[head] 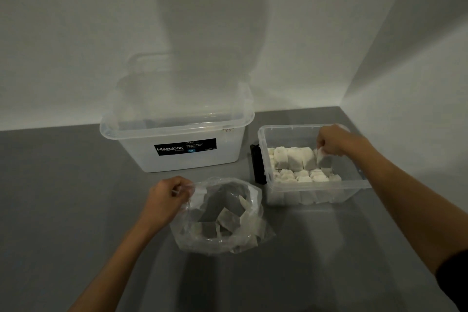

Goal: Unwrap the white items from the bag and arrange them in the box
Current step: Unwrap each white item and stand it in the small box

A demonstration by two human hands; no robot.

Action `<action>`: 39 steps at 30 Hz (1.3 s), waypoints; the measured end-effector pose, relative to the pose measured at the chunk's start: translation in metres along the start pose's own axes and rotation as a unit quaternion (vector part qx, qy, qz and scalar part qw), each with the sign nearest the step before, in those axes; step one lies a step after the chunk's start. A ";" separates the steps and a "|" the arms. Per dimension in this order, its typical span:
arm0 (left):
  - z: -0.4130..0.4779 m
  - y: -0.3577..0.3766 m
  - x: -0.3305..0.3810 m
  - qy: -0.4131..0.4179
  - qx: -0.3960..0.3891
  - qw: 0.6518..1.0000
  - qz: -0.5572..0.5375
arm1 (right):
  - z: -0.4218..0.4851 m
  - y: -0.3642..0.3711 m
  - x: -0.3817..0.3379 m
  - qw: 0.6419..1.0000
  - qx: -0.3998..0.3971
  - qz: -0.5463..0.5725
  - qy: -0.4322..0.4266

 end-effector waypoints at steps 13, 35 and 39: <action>0.003 0.002 -0.001 -0.012 -0.008 1.000 -0.002 | 0.010 0.010 -0.003 0.996 0.077 -0.023 0.037; -0.001 -0.002 0.002 0.005 -0.016 1.000 -0.009 | -0.108 0.062 -0.247 0.960 -0.046 0.012 -0.275; -0.003 -0.002 0.001 0.008 -0.014 1.000 -0.003 | -0.099 0.090 -0.239 0.972 -0.074 -0.038 -0.222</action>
Point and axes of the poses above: each hand's wrist, its own z-axis towards the middle knuckle, its own y-axis out of the palm, x = y × z, the point moved 5 cm from there along z, towards the middle knuckle
